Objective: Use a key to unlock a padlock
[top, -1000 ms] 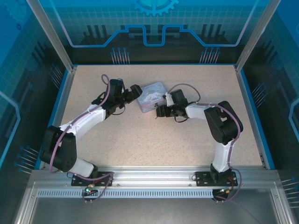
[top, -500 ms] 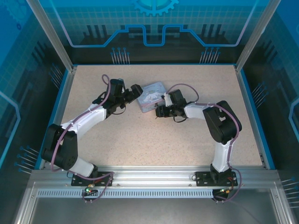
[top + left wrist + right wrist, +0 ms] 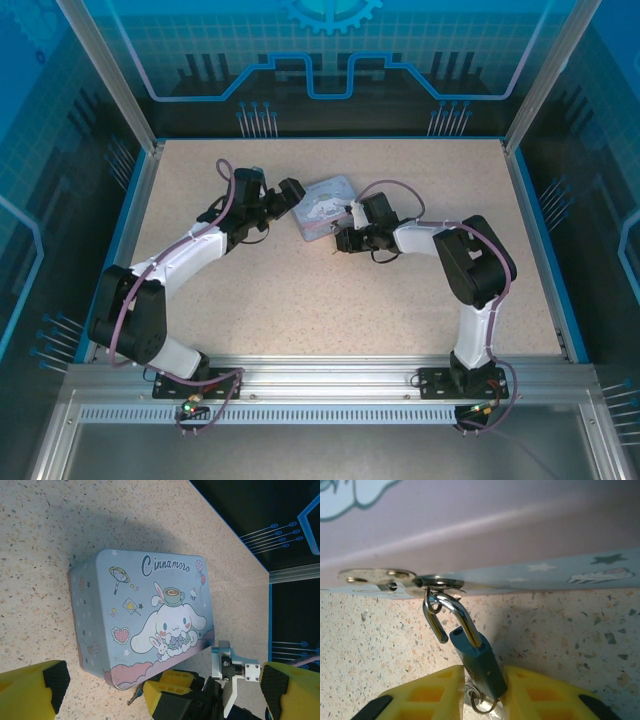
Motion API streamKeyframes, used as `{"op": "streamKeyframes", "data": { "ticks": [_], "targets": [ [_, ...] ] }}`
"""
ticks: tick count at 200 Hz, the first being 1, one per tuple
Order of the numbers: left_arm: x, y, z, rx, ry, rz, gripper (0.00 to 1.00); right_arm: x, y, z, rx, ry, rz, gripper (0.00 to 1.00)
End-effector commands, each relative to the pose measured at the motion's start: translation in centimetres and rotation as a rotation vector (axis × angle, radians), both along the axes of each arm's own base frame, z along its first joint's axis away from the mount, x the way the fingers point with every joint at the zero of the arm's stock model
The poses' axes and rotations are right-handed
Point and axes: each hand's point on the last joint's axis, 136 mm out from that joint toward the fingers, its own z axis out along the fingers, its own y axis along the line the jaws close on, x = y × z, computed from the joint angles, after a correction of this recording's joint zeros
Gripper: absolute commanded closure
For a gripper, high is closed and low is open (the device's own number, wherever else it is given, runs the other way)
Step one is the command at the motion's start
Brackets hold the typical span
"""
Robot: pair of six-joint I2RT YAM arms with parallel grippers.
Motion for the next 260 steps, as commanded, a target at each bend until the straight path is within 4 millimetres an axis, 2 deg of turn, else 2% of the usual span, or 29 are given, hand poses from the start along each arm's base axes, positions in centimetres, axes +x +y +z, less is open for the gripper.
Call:
{"op": "streamKeyframes", "data": {
  "ticks": [1, 47, 99, 145, 197, 231, 260],
  "targets": [
    [0.2, 0.2, -0.2, -0.021, 0.001, -0.002, 0.01, -0.3, 0.5, -0.5, -0.010, 0.019, 0.016, 0.74],
    [0.1, 0.2, 0.0, -0.020, -0.005, -0.008, 0.01, -0.4, 0.4, 0.5, 0.000, 0.011, 0.015, 0.88],
    [-0.3, 0.4, 0.2, -0.004, -0.011, -0.012, 0.01, -0.7, 0.2, 1.7, 0.024, 0.015, 0.007, 0.93],
    [-1.2, 1.6, 0.2, 0.063, -0.007, 0.001, 0.01, -1.4, 0.1, 2.7, 0.050, 0.030, -0.002, 0.96],
    [-2.6, 2.9, -0.3, 0.120, 0.012, 0.023, 0.01, -2.8, -0.3, 2.3, 0.045, 0.063, -0.002, 0.98],
    [-3.4, 2.9, -0.1, 0.121, 0.012, 0.017, 0.01, -4.1, -1.0, 1.8, 0.042, 0.093, -0.013, 0.99],
    [-4.1, 2.1, 0.0, 0.139, 0.018, -0.017, 0.01, -5.2, -1.6, 1.2, 0.036, 0.125, -0.036, 0.99]
  ]
}}
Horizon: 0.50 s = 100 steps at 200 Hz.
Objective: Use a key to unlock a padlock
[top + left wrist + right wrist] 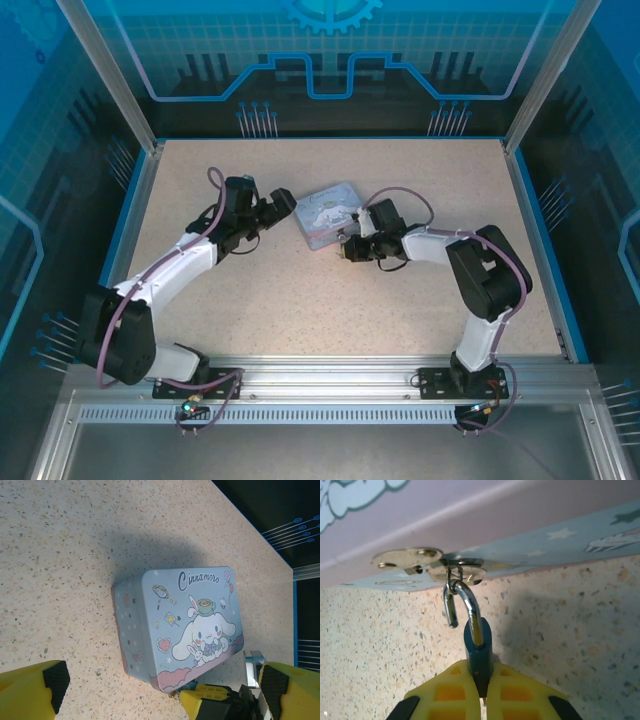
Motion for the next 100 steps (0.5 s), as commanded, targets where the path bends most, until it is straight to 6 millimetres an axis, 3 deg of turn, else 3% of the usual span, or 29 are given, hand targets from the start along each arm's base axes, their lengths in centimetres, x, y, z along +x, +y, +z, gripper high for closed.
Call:
{"op": "streamKeyframes", "data": {
  "ticks": [1, 57, 100],
  "targets": [
    [-1.1, -0.1, 0.3, 0.046, -0.002, -0.032, 0.01, -1.3, -0.3, 0.4, 0.014, 0.034, -0.012, 0.99],
    [-1.5, -2.7, -0.2, 0.230, 0.001, -0.130, 0.01, -1.8, -1.0, -1.0, -0.006, 0.081, -0.065, 1.00],
    [-0.4, -2.8, -1.7, 0.417, 0.038, -0.140, 0.01, -2.6, -1.7, -1.7, -0.020, 0.104, -0.086, 1.00]
  ]
}}
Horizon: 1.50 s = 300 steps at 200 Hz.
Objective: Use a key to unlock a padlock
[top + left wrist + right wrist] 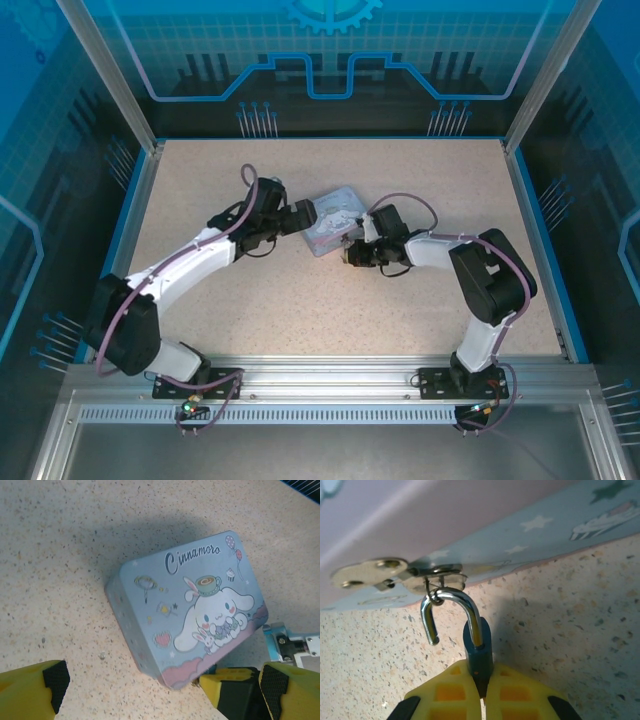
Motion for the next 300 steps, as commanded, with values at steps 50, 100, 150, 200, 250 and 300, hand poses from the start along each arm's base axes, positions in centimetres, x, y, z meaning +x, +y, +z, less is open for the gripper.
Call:
{"op": "streamKeyframes", "data": {
  "ticks": [50, 100, 150, 200, 250, 300],
  "targets": [
    [1.5, 1.9, -3.9, 0.325, 0.082, 0.012, 0.01, -1.5, -1.0, -1.2, -0.009, 0.080, -0.072, 1.00],
    [1.0, 1.6, -5.5, 0.406, 0.105, -0.024, 0.01, -1.6, -1.1, -1.3, 0.006, 0.096, -0.101, 1.00],
    [1.0, 1.0, -6.5, 0.422, 0.120, -0.041, 0.01, -1.5, -1.0, -0.5, 0.027, 0.092, -0.118, 1.00],
    [0.7, 0.4, -7.9, 0.436, 0.149, -0.063, 0.01, -1.3, -0.9, 0.1, 0.060, 0.105, -0.161, 1.00],
    [0.2, 0.0, -8.9, 0.436, 0.166, -0.067, 0.01, -1.4, -0.8, 0.2, 0.124, 0.146, -0.255, 1.00],
    [-0.5, -0.2, -9.9, 0.415, 0.190, -0.067, 0.01, -1.2, -0.8, 0.2, 0.168, 0.179, -0.325, 1.00]
  ]
}}
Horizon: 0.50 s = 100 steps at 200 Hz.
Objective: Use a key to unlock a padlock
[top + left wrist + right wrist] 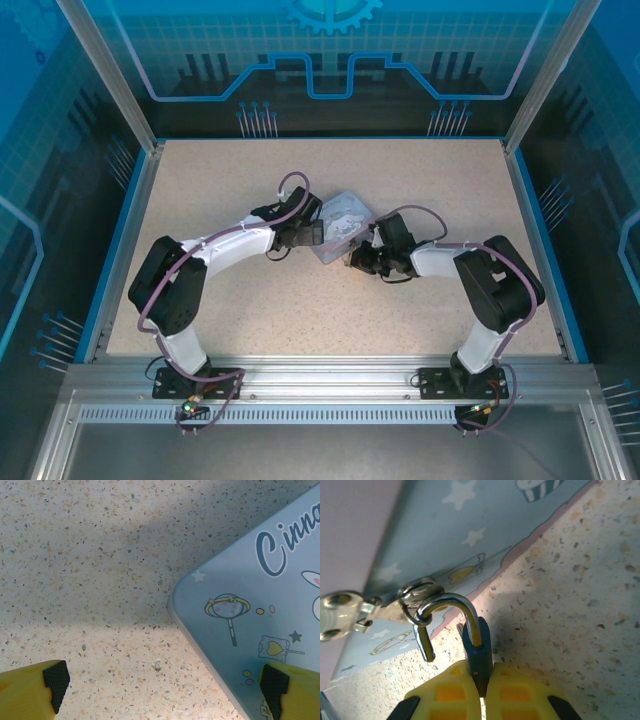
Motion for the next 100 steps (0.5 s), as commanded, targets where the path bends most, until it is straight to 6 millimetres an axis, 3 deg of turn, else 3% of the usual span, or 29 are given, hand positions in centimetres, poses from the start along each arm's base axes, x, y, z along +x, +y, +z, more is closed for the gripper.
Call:
{"op": "streamKeyframes", "data": {
  "ticks": [1, 100],
  "targets": [
    [-1.1, 0.0, -2.1, 0.025, 0.059, -0.008, 0.01, -0.1, -0.2, 0.2, 0.028, 0.031, -0.059, 1.00],
    [-2.0, -0.8, -4.0, -0.026, 0.108, -0.011, 0.01, 1.9, -0.6, 2.4, 0.075, -0.041, -0.099, 1.00]
  ]
}}
